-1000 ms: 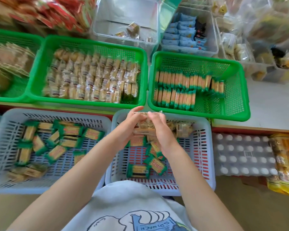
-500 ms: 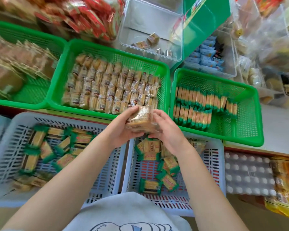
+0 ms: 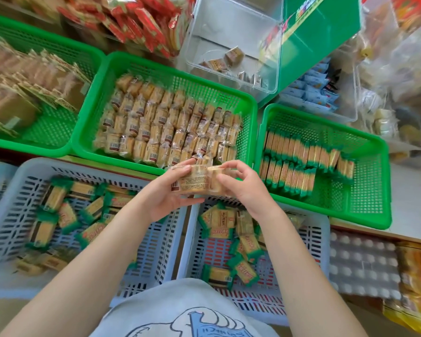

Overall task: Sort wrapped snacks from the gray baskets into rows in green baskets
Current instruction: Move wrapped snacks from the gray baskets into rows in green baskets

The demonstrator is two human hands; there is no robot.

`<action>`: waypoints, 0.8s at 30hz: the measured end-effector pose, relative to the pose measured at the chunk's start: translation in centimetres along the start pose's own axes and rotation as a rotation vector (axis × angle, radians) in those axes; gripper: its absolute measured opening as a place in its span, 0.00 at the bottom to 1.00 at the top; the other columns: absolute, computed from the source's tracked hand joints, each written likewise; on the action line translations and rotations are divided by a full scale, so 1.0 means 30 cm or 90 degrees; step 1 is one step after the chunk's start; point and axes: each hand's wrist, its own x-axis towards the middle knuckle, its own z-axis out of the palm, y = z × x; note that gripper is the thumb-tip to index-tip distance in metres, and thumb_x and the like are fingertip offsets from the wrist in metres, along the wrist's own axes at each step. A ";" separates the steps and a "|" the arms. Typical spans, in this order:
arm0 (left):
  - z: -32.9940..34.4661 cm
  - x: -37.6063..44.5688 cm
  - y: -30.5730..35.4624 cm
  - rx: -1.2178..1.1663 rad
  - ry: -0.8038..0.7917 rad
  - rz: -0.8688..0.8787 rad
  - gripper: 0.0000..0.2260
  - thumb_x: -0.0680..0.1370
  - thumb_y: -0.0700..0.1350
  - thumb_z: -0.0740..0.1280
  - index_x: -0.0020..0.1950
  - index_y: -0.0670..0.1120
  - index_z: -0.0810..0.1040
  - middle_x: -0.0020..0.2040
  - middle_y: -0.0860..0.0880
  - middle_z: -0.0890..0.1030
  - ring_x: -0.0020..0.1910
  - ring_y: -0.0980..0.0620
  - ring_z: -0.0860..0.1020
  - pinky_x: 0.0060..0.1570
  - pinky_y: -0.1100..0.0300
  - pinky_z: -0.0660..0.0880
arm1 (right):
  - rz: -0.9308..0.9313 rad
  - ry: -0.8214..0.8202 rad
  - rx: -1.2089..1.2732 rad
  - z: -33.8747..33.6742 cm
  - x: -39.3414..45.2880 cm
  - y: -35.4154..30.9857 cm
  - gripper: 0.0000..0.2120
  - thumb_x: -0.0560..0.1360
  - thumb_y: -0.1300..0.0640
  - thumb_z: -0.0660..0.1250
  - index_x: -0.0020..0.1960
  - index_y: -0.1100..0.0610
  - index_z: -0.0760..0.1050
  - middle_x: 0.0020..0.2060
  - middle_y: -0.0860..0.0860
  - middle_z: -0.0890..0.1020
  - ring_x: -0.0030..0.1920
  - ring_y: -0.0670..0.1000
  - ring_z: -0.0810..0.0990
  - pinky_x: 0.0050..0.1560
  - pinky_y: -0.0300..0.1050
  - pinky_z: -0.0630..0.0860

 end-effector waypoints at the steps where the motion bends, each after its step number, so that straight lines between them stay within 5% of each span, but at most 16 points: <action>1: -0.008 0.000 0.003 0.020 0.026 0.005 0.20 0.77 0.48 0.68 0.70 0.49 0.75 0.63 0.43 0.81 0.60 0.41 0.81 0.51 0.45 0.82 | -0.002 0.028 -0.010 -0.017 0.008 -0.003 0.06 0.76 0.55 0.71 0.51 0.47 0.77 0.55 0.53 0.81 0.52 0.58 0.84 0.51 0.56 0.84; 6: -0.059 0.022 -0.008 0.189 0.166 0.014 0.14 0.79 0.46 0.70 0.64 0.46 0.78 0.60 0.42 0.83 0.54 0.46 0.84 0.46 0.52 0.82 | -0.026 0.195 -0.184 -0.085 0.077 -0.045 0.06 0.76 0.54 0.68 0.51 0.54 0.76 0.46 0.48 0.79 0.47 0.52 0.78 0.44 0.49 0.78; 14: -0.061 0.051 -0.035 0.252 0.236 0.053 0.13 0.75 0.46 0.75 0.58 0.49 0.81 0.57 0.44 0.83 0.54 0.46 0.83 0.48 0.44 0.83 | 0.149 0.109 -0.609 -0.031 0.295 -0.136 0.14 0.76 0.46 0.67 0.52 0.56 0.74 0.44 0.52 0.80 0.38 0.53 0.79 0.35 0.43 0.74; 21: -0.062 0.057 -0.036 0.244 0.245 0.050 0.12 0.75 0.46 0.75 0.57 0.49 0.81 0.56 0.44 0.83 0.54 0.45 0.83 0.48 0.44 0.83 | 0.107 0.176 -0.533 0.060 0.336 0.023 0.14 0.80 0.47 0.62 0.58 0.57 0.71 0.58 0.58 0.76 0.33 0.52 0.73 0.28 0.44 0.64; 24: -0.062 0.054 -0.043 0.236 0.241 0.054 0.12 0.76 0.46 0.74 0.59 0.48 0.80 0.57 0.44 0.82 0.53 0.45 0.84 0.47 0.45 0.84 | 0.065 0.180 -0.517 0.047 0.319 0.053 0.17 0.80 0.43 0.62 0.57 0.56 0.71 0.54 0.58 0.77 0.33 0.51 0.72 0.28 0.44 0.63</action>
